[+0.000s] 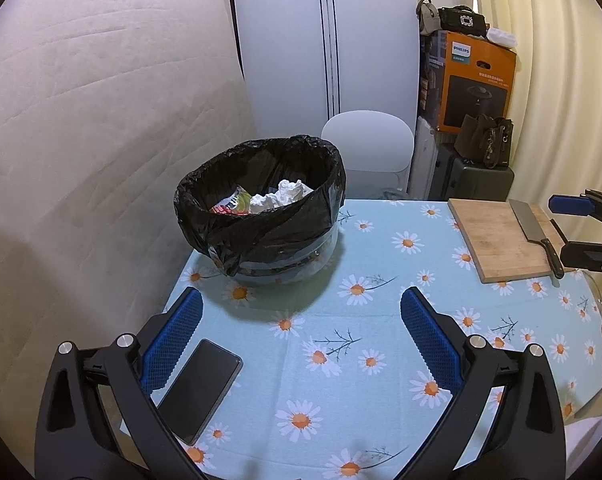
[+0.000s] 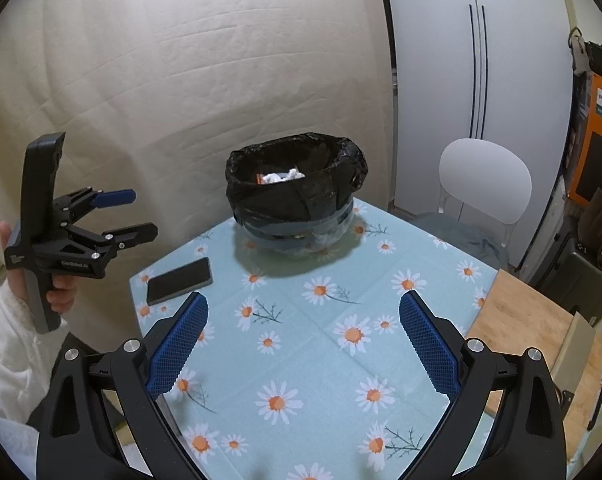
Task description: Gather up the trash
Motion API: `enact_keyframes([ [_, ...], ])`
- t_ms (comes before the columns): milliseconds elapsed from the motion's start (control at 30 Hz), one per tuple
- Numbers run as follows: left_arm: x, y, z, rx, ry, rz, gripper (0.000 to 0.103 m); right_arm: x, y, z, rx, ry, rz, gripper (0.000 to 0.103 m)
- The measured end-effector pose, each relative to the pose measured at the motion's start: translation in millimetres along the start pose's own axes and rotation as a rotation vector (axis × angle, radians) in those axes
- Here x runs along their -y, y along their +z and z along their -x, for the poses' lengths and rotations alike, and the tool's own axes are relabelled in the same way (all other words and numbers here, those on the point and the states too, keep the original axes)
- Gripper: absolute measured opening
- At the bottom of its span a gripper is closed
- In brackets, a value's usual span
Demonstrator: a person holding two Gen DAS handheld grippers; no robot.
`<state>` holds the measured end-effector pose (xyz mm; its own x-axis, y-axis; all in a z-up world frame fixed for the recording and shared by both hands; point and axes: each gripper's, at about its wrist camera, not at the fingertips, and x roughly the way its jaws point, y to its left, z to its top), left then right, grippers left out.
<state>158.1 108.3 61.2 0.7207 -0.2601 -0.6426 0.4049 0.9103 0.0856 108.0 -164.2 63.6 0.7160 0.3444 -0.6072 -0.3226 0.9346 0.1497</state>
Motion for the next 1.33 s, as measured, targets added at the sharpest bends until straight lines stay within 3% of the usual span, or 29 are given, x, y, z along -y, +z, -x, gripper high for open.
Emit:
enact_keyframes([
  [1333,-8.9,6.8,1.8,0.029,-0.003,0.008,0.097,-13.3,11.4,-15.4,-0.016,-0.017,0.037,0.093],
])
